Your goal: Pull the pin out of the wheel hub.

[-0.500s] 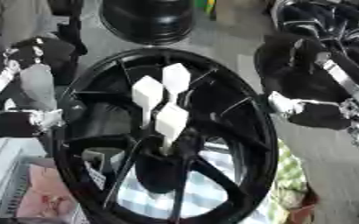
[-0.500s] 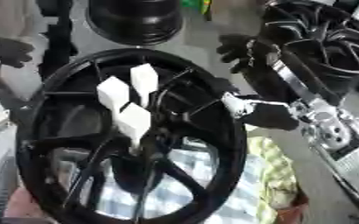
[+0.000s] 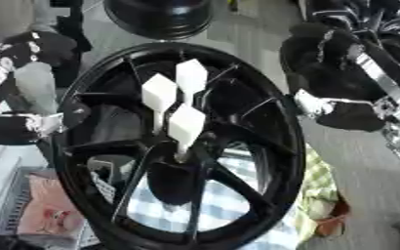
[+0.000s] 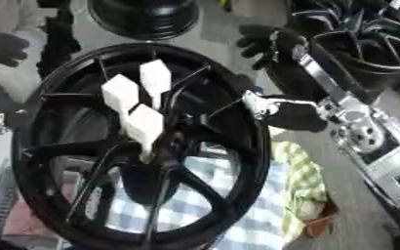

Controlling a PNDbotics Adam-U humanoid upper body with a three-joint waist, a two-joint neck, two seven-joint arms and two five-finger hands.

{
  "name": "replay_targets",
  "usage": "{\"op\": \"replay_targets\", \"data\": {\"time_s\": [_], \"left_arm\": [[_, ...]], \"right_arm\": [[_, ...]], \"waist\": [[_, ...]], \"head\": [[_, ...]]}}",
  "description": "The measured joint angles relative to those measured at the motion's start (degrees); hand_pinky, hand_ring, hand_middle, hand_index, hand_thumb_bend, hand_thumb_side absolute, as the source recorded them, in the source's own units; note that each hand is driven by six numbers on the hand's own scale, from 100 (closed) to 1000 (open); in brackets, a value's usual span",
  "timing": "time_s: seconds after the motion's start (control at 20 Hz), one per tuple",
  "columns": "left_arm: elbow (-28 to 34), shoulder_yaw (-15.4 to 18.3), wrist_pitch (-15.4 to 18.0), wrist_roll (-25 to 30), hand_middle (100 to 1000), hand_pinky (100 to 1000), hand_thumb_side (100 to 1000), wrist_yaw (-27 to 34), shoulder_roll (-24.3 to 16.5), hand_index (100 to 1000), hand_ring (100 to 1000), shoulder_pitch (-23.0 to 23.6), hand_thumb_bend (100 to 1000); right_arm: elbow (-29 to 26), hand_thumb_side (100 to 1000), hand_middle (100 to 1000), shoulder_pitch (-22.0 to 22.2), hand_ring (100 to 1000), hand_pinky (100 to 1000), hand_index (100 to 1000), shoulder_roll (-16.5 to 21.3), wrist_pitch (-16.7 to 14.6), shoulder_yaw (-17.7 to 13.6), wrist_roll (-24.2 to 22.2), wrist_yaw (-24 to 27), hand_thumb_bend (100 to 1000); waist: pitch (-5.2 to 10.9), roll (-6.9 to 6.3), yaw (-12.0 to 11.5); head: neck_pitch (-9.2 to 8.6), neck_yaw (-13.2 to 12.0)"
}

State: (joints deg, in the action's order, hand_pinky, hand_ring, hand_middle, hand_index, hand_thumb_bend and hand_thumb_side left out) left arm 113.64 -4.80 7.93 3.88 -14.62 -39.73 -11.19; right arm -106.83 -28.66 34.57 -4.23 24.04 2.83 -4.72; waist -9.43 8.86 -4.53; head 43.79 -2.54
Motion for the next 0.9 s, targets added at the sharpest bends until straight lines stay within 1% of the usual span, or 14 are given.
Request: {"op": "replay_targets", "data": {"time_s": [0.3, 0.4, 0.5, 0.7, 0.9], "left_arm": [[0.0, -0.3, 0.2, 0.2, 778, 738, 644, 0.0, -0.1, 850, 768, 0.0, 575], [0.0, -0.8, 0.5, 0.6, 779, 742, 634, -0.2, -0.9, 850, 769, -0.5, 565], [0.0, -1.7, 1.1, 1.5, 781, 753, 631, -0.7, -2.5, 851, 771, -1.1, 563], [0.0, -4.5, 3.0, 4.4, 778, 768, 620, -2.7, -7.5, 851, 773, -3.3, 552], [0.0, -7.6, 5.0, 8.0, 767, 777, 566, -3.9, -12.0, 847, 773, -5.0, 517]], "right_arm": [[0.0, 264, 770, 0.0, 773, 674, 907, 0.0, 0.0, 0.0, 0.0, 0.0, 142], [0.0, 265, 769, 0.0, 773, 674, 907, 0.0, 0.0, 0.0, 0.0, 0.0, 141], [0.0, 267, 769, 0.0, 773, 674, 907, 0.0, 0.0, 0.2, -0.1, 0.0, 140], [0.0, 265, 769, 0.0, 773, 674, 907, 0.0, 0.1, 0.5, -0.3, 0.1, 139], [0.0, 266, 769, -0.1, 773, 674, 908, 0.0, 0.2, 0.8, -0.7, 0.3, 137]], "waist": [[0.00, -0.03, 0.2], [0.00, -0.09, 0.3], [0.01, -0.24, 0.6], [0.21, -0.39, 1.4], [0.34, -0.40, 2.1]], "head": [[0.00, 0.0], [0.00, 0.0], [0.00, -0.2], [0.01, -0.7], [0.01, -1.4]]}}
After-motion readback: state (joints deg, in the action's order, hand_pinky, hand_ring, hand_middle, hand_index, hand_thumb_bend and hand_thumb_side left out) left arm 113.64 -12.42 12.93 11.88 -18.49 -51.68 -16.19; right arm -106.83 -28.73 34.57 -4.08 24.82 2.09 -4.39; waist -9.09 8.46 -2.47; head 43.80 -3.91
